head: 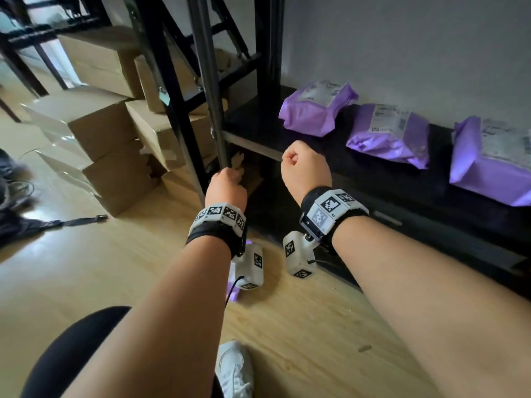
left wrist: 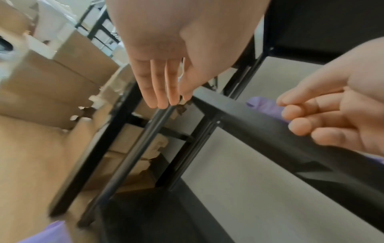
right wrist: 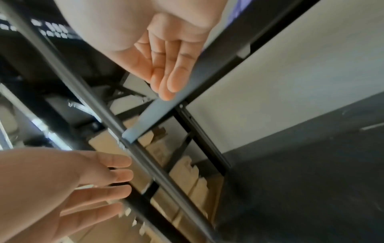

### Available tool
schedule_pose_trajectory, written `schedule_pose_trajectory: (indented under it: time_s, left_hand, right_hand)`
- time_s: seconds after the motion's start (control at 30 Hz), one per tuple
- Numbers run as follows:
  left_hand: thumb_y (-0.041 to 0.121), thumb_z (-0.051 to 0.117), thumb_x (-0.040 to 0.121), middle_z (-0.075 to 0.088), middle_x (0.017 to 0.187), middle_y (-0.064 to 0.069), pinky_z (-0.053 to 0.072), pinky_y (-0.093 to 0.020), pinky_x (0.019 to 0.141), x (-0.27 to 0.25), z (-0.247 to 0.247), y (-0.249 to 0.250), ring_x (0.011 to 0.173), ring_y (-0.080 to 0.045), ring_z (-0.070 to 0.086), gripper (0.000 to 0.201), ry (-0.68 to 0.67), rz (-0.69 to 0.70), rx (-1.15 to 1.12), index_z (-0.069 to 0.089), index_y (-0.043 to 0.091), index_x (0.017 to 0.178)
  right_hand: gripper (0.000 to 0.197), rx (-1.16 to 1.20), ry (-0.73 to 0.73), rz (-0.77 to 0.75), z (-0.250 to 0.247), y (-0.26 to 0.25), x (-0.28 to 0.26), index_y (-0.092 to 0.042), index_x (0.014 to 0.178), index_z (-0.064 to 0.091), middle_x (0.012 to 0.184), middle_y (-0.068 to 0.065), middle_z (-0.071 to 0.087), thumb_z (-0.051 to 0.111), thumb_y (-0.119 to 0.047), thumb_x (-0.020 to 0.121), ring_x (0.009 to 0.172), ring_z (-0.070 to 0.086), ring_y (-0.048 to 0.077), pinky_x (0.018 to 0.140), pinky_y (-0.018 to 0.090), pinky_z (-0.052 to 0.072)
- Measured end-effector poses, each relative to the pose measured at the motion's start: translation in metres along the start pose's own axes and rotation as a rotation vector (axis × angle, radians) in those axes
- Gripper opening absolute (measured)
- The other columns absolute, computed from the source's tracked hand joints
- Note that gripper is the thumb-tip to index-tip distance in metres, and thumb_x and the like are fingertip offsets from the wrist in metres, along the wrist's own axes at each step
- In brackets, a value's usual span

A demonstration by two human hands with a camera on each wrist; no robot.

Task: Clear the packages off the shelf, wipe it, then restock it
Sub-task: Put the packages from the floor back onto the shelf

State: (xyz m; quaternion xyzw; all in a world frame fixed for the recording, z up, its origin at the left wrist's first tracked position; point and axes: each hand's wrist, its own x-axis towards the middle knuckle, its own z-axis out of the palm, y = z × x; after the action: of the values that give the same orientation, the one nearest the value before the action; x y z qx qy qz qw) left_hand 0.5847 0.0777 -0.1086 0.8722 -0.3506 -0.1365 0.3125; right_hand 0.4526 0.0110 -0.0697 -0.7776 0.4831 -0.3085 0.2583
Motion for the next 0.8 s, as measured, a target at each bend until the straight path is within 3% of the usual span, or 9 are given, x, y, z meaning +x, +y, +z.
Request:
schedule_pose_trajectory:
  time_s: [0.07, 0.17, 0.27, 0.4, 0.6, 0.8]
  left_hand:
    - [0.006, 0.040, 0.091, 0.056, 0.131, -0.010, 0.043, -0.032, 0.089, -0.003, 0.007, -0.027, 0.117, -0.030, 0.055, 0.044, -0.035, -0.068, 0.025, 0.056, 0.019, 0.130]
    - [0.007, 0.042, 0.091, 0.056, 0.131, -0.012, 0.043, -0.034, 0.096, -0.006, 0.030, -0.065, 0.120, -0.031, 0.053, 0.042, -0.109, -0.168, 0.073, 0.056, 0.017, 0.129]
    - [0.005, 0.042, 0.091, 0.060, 0.127, -0.014, 0.044, -0.033, 0.095, -0.006, 0.056, -0.099, 0.117, -0.032, 0.056, 0.038, -0.199, -0.261, 0.105, 0.059, 0.011, 0.125]
    - [0.003, 0.042, 0.091, 0.058, 0.130, -0.016, 0.044, -0.034, 0.096, -0.003, 0.091, -0.138, 0.119, -0.032, 0.055, 0.041, -0.313, -0.390, 0.173, 0.053, 0.008, 0.130]
    - [0.005, 0.040, 0.092, 0.048, 0.141, -0.014, 0.040, -0.035, 0.103, 0.006, 0.139, -0.185, 0.127, -0.032, 0.049, 0.049, -0.392, -0.545, 0.188, 0.044, 0.013, 0.140]
    - [0.008, 0.038, 0.093, 0.039, 0.148, -0.013, 0.029, -0.038, 0.113, 0.018, 0.169, -0.205, 0.137, -0.029, 0.036, 0.051, -0.399, -0.556, 0.137, 0.036, 0.009, 0.144]
  right_hand:
    - [0.015, -0.031, -0.114, 0.012, 0.024, 0.012, -0.015, -0.023, 0.081, 0.056, 0.079, 0.000, 0.064, 0.046, -0.013, 0.088, 0.073, 0.056, 0.022, 0.064, 0.029, 0.043]
    - [0.017, -0.074, -0.296, 0.085, 0.061, 0.039, -0.033, -0.022, 0.085, 0.058, 0.076, 0.000, 0.062, 0.045, -0.012, 0.088, 0.073, 0.056, 0.024, 0.063, 0.027, 0.040]
    - [0.025, -0.105, -0.434, 0.179, 0.093, 0.070, -0.044, -0.021, 0.103, 0.063, 0.098, 0.005, 0.067, 0.044, -0.012, 0.089, 0.088, 0.062, 0.025, 0.071, 0.028, 0.047]
    - [0.033, -0.135, -0.576, 0.317, 0.129, 0.106, -0.052, -0.022, 0.119, 0.060, 0.119, 0.005, 0.064, 0.046, -0.016, 0.090, 0.104, 0.062, 0.027, 0.086, 0.032, 0.051]
    - [0.041, -0.147, -0.733, 0.432, 0.188, 0.143, -0.064, -0.020, 0.132, 0.056, 0.131, 0.001, 0.061, 0.052, -0.018, 0.091, 0.119, 0.057, 0.024, 0.099, 0.029, 0.044]
    - [0.048, -0.147, -0.875, 0.447, 0.225, 0.167, -0.071, -0.022, 0.140, 0.048, 0.133, -0.001, 0.060, 0.053, -0.021, 0.093, 0.121, 0.056, 0.020, 0.102, 0.027, 0.042]
